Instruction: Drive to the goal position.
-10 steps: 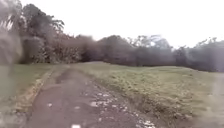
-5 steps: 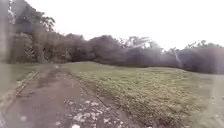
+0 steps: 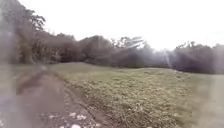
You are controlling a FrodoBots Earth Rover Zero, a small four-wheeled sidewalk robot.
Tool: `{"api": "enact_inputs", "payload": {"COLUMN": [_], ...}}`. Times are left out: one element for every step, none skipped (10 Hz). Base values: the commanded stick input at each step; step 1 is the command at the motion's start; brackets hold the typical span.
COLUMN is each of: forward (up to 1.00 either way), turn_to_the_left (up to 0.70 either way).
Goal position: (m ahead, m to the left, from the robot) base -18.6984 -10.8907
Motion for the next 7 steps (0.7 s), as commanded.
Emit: {"api": "enact_inputs", "payload": {"forward": [-0.08, -0.36, -0.65, -0.7, -0.7, -0.7, -0.7], "turn_to_the_left": [0.0, 0.01, 0.02, 0.14, 0.29, 0.35, 0.35]}}
